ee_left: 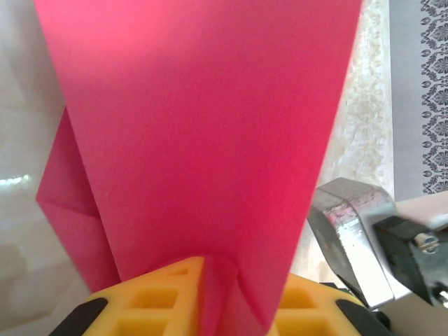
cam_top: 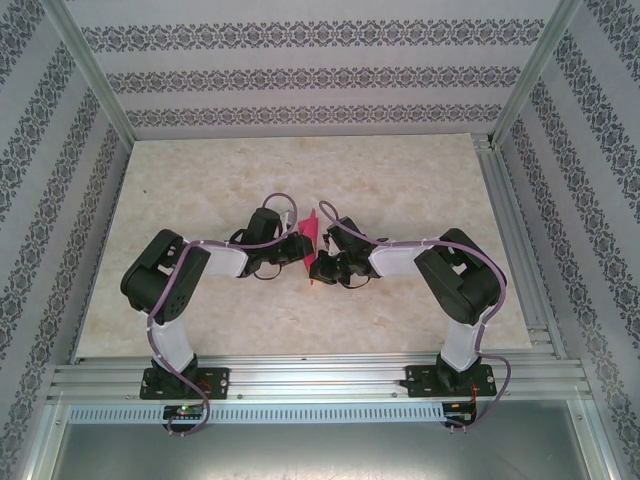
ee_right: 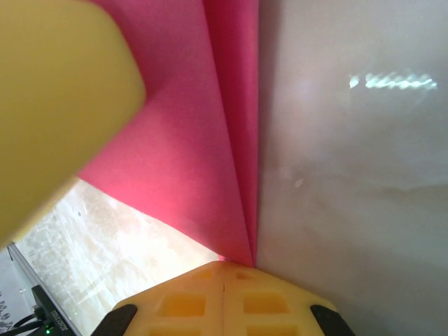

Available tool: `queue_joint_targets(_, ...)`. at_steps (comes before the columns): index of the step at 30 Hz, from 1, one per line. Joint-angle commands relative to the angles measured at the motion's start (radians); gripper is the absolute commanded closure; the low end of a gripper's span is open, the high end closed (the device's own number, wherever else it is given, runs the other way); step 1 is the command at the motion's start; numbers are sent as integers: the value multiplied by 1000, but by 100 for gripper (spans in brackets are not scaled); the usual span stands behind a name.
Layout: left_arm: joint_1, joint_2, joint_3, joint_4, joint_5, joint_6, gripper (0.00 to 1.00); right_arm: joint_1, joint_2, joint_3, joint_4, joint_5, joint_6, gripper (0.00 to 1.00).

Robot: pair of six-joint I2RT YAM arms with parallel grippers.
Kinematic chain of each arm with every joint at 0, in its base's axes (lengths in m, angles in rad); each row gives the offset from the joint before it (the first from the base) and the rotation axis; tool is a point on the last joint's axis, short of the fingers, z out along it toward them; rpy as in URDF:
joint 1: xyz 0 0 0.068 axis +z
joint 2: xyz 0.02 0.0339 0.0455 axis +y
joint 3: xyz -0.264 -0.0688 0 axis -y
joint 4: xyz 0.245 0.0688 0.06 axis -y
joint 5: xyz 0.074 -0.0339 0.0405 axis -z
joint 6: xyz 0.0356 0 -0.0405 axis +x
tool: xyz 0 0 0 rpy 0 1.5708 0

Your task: Fold a paper plane with a square sheet of paper (pick it up from the middle)

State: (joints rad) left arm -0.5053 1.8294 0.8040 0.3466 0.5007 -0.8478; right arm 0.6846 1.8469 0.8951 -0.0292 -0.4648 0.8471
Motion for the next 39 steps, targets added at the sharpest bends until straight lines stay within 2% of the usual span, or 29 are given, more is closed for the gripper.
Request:
queue_joint_targets(1,25,-1,16,43,17,34,82,-6,22,7,-20,30,3,95)
queue_joint_targets(18,73,129,65,65,98,117,97,-17,17,4,42,-7,40,95)
queue_joint_targets(24,73,166,44,117,106,102,95,-22,-7,5,54,-12,50,93)
queue_joint_targets(28,76,169,82,66,113,131,95,-34,-50,-15,117,-50,82,92)
queue_joint_targets(32,75,165,88,42,103,147,94,-66,-111,-6,88,-35,65,89)
queue_joint_targets(39,75,180,98,41,113,148,94,-109,-48,69,2,-30,-10,95)
